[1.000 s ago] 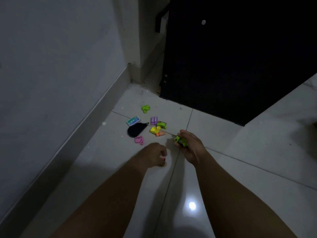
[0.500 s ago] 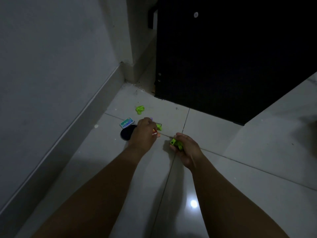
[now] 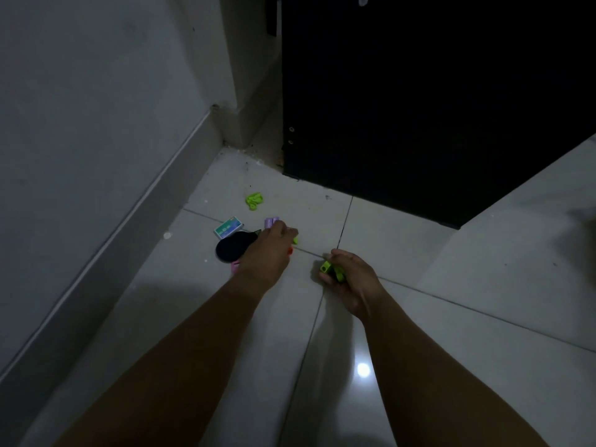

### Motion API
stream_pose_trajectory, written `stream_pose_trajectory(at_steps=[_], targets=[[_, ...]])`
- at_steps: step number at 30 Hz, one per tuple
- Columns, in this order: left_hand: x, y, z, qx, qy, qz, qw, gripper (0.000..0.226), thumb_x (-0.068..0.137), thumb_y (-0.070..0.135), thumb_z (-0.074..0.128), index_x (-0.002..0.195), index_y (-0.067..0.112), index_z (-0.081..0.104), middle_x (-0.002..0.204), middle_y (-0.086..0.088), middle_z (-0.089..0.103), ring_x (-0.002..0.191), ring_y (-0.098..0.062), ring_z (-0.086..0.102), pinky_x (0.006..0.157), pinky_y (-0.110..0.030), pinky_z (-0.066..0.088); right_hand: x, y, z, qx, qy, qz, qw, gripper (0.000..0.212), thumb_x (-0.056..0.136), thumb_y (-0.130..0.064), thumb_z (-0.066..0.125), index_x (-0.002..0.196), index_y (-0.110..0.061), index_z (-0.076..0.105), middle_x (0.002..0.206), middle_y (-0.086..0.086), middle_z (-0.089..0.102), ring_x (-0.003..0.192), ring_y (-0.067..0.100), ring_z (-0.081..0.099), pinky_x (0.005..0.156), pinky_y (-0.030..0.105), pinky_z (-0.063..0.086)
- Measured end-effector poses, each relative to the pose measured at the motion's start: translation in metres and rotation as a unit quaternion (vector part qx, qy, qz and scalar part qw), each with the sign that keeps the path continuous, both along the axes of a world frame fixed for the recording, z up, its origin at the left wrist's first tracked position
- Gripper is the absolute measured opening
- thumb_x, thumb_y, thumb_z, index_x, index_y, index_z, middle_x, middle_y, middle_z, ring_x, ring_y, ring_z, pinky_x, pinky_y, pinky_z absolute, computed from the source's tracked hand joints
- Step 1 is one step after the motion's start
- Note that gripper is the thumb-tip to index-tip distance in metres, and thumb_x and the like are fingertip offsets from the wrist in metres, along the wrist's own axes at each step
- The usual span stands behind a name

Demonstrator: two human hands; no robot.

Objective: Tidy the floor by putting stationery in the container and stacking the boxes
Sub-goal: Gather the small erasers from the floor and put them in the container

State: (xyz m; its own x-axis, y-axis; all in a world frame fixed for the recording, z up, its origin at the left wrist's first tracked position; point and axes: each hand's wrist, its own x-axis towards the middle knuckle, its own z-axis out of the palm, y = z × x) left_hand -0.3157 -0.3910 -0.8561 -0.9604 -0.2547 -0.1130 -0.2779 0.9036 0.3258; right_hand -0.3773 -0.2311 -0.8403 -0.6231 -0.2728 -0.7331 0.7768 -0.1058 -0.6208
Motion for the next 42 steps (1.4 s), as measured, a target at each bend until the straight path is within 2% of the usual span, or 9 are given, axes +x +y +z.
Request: stream_pose_trajectory(at_steps=[7,13,16,22,26,29,35,39,42], targets=[[0.002,0.000,-0.007,-0.009,0.015,-0.012,1.000,0.048,0.083,0.003,0.054,0.130,0.012,0.046,0.130,-0.013,0.047,0.109,-0.030,0.052,0.092,-0.036,0.042,0.004,-0.011,-0.003,-0.019,0.006,0.036,0.999,0.009,0.088,0.002,0.058,0.090,-0.006,0.060,0.094,0.013,0.061,0.080,0.019,0.063,0.053,0.025,0.056],[0.012,0.001,-0.004,0.203,0.080,0.087,0.972,0.036,0.083,0.002,0.062,0.118,0.008,0.056,0.122,-0.014,0.053,0.107,-0.027,0.055,0.097,-0.033,0.044,0.012,-0.018,-0.001,-0.056,-0.029,0.075,0.995,0.010,0.087,-0.001,0.060,0.094,-0.008,0.059,0.093,0.014,0.060,0.082,0.023,0.062,0.060,0.031,0.059],[0.017,-0.001,-0.001,0.248,0.081,0.131,0.957,0.028,0.082,0.000,0.065,0.109,0.005,0.059,0.116,-0.015,0.054,0.104,-0.027,0.056,0.086,-0.024,0.041,0.015,-0.023,0.003,-0.087,-0.052,0.081,0.992,0.008,0.087,-0.002,0.060,0.092,-0.008,0.060,0.089,0.014,0.063,0.074,0.025,0.064,0.059,0.033,0.059],[0.028,0.003,-0.002,0.117,0.015,0.076,0.990,0.037,0.081,0.003,0.063,0.116,0.011,0.052,0.121,-0.012,0.048,0.108,-0.028,0.052,0.093,-0.035,0.045,0.022,-0.031,0.007,-0.057,-0.017,0.094,0.994,0.009,0.088,0.002,0.057,0.086,-0.007,0.058,0.085,0.014,0.062,0.077,0.024,0.063,0.062,0.034,0.061],[0.033,0.013,0.003,-0.011,-0.048,0.017,0.999,0.032,0.085,0.006,0.055,0.116,0.010,0.047,0.120,-0.012,0.051,0.109,-0.031,0.050,0.084,-0.038,0.042,0.025,-0.027,0.011,-0.026,0.004,0.092,0.995,0.010,0.088,0.002,0.057,0.087,-0.008,0.057,0.088,0.015,0.061,0.078,0.024,0.062,0.060,0.032,0.060],[0.039,0.017,0.004,-0.021,-0.051,0.006,0.998,0.032,0.085,0.007,0.055,0.116,0.009,0.046,0.118,-0.012,0.051,0.107,-0.030,0.052,0.083,-0.037,0.041,0.026,-0.024,0.015,-0.029,0.003,0.086,0.996,0.010,0.088,0.002,0.057,0.089,-0.008,0.057,0.089,0.015,0.061,0.076,0.024,0.062,0.057,0.031,0.060],[0.045,0.008,0.017,0.193,-0.030,0.087,0.977,0.033,0.074,0.007,0.076,0.100,-0.001,0.057,0.105,-0.017,0.056,0.099,-0.030,0.055,0.081,-0.035,0.043,0.030,-0.023,0.020,-0.019,0.002,0.080,0.997,0.010,0.088,0.005,0.055,0.087,-0.006,0.055,0.096,0.019,0.058,0.081,0.027,0.060,0.052,0.030,0.059],[0.053,0.000,0.022,0.250,0.017,0.132,0.959,0.013,0.079,-0.001,0.069,0.089,0.001,0.060,0.091,-0.016,0.060,0.084,-0.027,0.057,0.065,-0.026,0.041,0.033,-0.023,0.021,-0.014,0.002,0.072,0.997,0.011,0.089,0.005,0.053,0.084,-0.005,0.054,0.085,0.018,0.059,0.069,0.027,0.061,0.049,0.031,0.057],[0.055,0.000,0.029,0.377,0.036,0.219,0.899,0.014,0.083,-0.005,0.063,0.084,0.006,0.055,0.076,-0.007,0.055,0.064,-0.022,0.051,0.057,-0.026,0.041,0.040,-0.025,0.024,-0.005,0.000,0.078,0.997,0.013,0.089,0.005,0.053,0.082,-0.005,0.054,0.083,0.016,0.058,0.071,0.027,0.060,0.051,0.031,0.057]])
